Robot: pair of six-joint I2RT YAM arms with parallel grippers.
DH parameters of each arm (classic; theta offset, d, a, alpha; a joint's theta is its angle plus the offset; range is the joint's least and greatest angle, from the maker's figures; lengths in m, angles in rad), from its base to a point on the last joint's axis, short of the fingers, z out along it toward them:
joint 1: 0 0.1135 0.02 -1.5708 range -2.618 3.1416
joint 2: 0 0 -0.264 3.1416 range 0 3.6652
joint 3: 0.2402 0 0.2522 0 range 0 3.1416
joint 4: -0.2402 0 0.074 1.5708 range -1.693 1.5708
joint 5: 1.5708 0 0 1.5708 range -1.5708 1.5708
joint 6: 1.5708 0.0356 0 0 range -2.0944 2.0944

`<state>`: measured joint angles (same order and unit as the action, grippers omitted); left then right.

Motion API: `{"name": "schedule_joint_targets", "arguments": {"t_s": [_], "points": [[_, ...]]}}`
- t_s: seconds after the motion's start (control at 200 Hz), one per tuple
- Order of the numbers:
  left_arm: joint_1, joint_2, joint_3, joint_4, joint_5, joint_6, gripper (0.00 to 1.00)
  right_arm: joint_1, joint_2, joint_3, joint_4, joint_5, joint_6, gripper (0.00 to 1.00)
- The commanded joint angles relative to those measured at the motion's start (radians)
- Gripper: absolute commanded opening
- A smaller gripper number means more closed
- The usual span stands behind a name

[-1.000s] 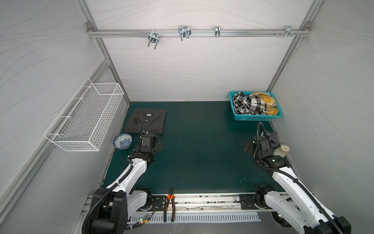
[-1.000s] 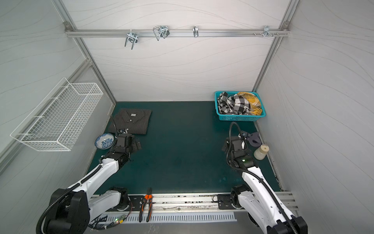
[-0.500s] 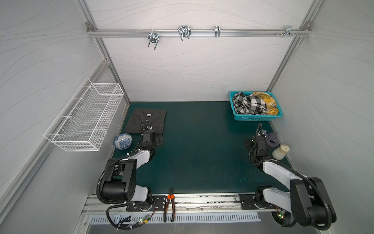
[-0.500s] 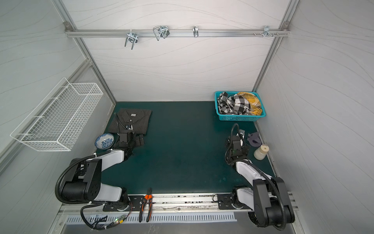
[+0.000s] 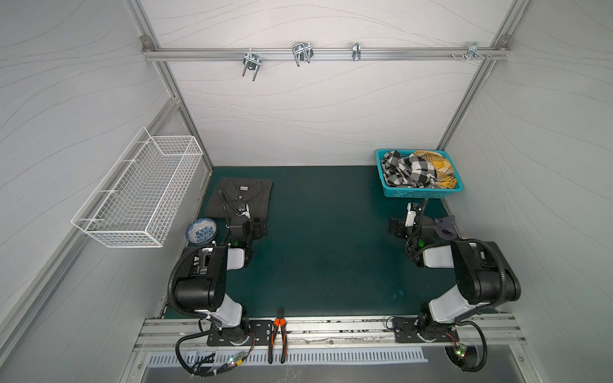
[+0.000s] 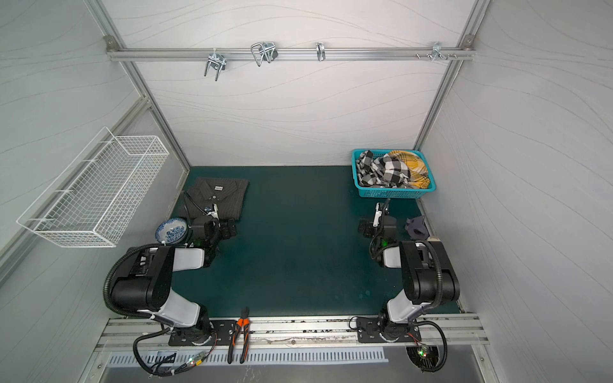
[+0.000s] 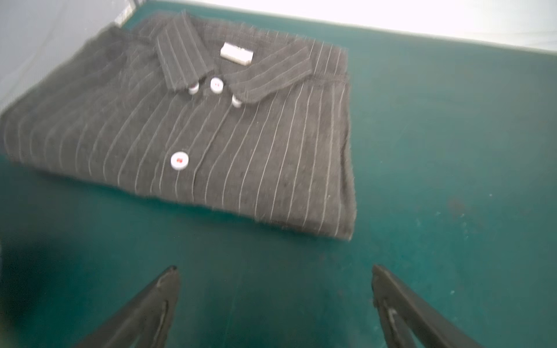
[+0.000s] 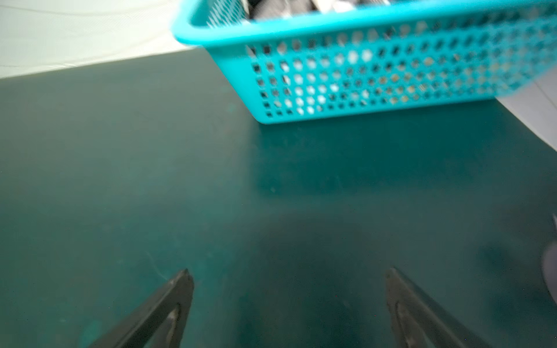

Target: Fold and stack the long sleeve shirts

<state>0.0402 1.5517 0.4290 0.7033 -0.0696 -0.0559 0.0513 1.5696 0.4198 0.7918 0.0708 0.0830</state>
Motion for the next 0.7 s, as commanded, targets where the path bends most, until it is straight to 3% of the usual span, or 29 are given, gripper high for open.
{"name": "schedule_joint_targets", "arguments": {"t_s": [0.0,0.69], "points": [[0.001,-0.009,0.020,0.064,0.013,0.018,0.99,0.013,0.002,0.011,0.026,-0.034,-0.051,0.99],[-0.008,0.001,0.007,0.101,-0.004,0.027,0.99,0.041,0.001,0.031,-0.014,0.004,-0.075,0.99]]}}
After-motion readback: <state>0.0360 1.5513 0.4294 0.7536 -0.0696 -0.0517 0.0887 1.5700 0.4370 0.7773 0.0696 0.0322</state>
